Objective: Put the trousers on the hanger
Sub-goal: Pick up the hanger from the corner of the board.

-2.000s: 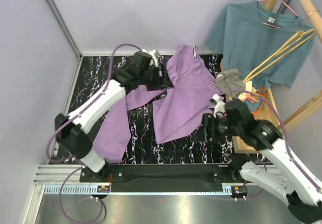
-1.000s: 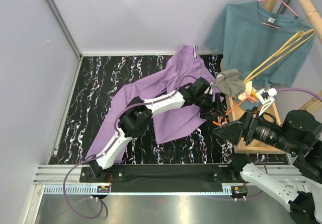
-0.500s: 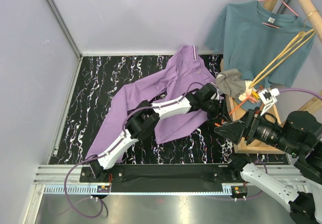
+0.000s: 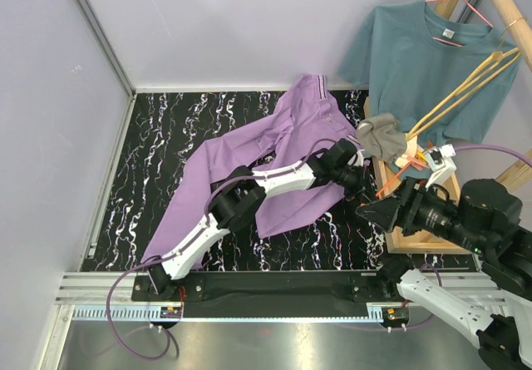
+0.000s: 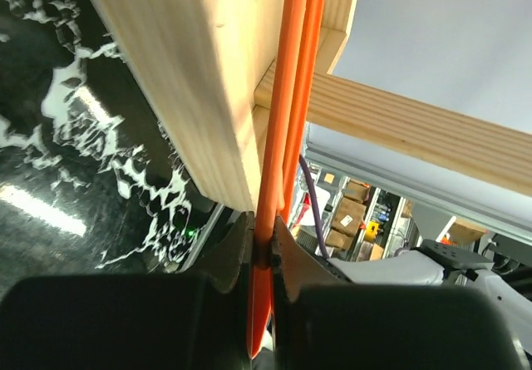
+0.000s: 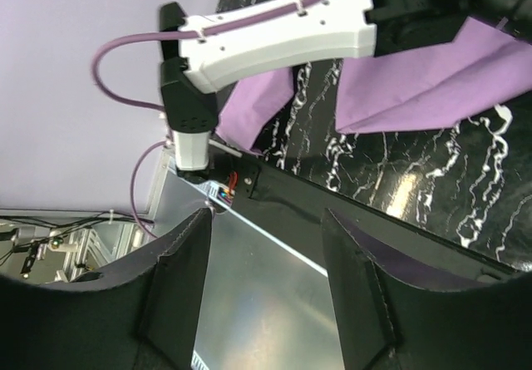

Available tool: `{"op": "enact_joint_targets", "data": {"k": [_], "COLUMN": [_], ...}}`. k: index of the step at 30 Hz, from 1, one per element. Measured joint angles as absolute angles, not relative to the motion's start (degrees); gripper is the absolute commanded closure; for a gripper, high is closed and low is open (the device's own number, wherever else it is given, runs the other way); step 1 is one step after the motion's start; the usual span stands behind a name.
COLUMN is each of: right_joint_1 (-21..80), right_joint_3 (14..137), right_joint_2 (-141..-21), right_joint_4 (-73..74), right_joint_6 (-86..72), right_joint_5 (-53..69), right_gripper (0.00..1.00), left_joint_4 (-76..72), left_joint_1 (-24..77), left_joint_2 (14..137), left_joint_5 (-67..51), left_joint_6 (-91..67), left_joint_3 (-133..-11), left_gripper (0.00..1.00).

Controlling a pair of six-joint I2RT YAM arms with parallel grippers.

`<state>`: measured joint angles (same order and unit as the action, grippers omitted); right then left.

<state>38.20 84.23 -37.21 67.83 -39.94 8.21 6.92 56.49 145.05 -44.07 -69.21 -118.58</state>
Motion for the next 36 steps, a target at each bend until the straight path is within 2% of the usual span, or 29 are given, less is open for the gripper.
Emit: {"op": "enact_joint_targets", "data": {"k": [1,3,6,9,14,18,21,22,23,24,26,28,32,34,36], "right_joint_1": [38.20,38.20,38.22,38.20,38.22,38.24,38.24,38.24,38.24,38.24,38.26,38.26,38.26,38.24,38.26], "right_joint_3": [84.23,84.27,85.45,87.18,85.69,83.05,81.65,81.08,80.42,79.75,78.37,77.89,78.00,78.17,79.57], "right_joint_2": [-37.69,-38.81,-40.23,-40.56,-41.43,-47.13,-52.38,-54.22,-55.53,-56.55,-57.87,-58.59,-58.43,-57.84,-57.80], "right_joint_4": [68.27,69.36,70.94,71.20,68.25,66.11,64.40,63.66,63.00,62.41,61.06,60.34,59.33,59.44,60.38], "right_joint_6": [-39.97,-39.97,-39.81,-38.98,-38.54,-38.26,-37.85,-37.82,-37.98,-38.26,-40.12,-42.54,-48.88,-52.77,-56.73], "right_joint_5": [8.03,7.35,5.85,5.69,10.26,13.47,14.02,14.17,14.15,14.11,13.87,11.90,2.70,-2.70,-8.95], "right_gripper": [0.38,0.29,0.01,0.00,0.00,0.01,0.12,0.17,0.28,0.32,0.31,0.26,0.22,0.21,0.26], "left_joint_4": [5.89,4.21,2.15,0.56,-3.33,-14.70,-21.69,-23.86,-26.15,-28.75,-34.59,-39.07,-44.64,-46.68,-48.64], "left_joint_1": [56.29,55.59,53.87,51.13,46.96,44.34,42.96,42.46,42.06,41.63,40.86,40.16,39.18,38.81,38.61], "left_joint_2": [144.31,141.88,136.92,130.76,124.79,123.37,123.50,123.76,124.11,124.66,125.82,126.63,127.48,127.59,127.59], "left_joint_5": [-44.29,-44.84,-45.98,-47.81,-51.00,-52.29,-52.88,-53.06,-53.25,-53.43,-53.60,-53.60,-53.58,-53.52,-53.39], "left_joint_6": [-69.30,-69.52,-69.78,-71.00,-75.29,-84.42,-91.00,-93.21,-95.42,-98.06,-103.13,-107.13,-111.81,-112.86,-113.67], "left_joint_3": [-117.03,-112.27,-104.71,-98.59,-97.54,-95.55,-93.84,-93.60,-93.56,-93.56,-93.47,-93.32,-93.12,-92.95,-92.58], "left_gripper": [1.00,1.00,1.00,1.00,1.00,1.00,1.00,1.00,1.00,1.00,1.00,1.00,1.00,1.00,1.00]}}
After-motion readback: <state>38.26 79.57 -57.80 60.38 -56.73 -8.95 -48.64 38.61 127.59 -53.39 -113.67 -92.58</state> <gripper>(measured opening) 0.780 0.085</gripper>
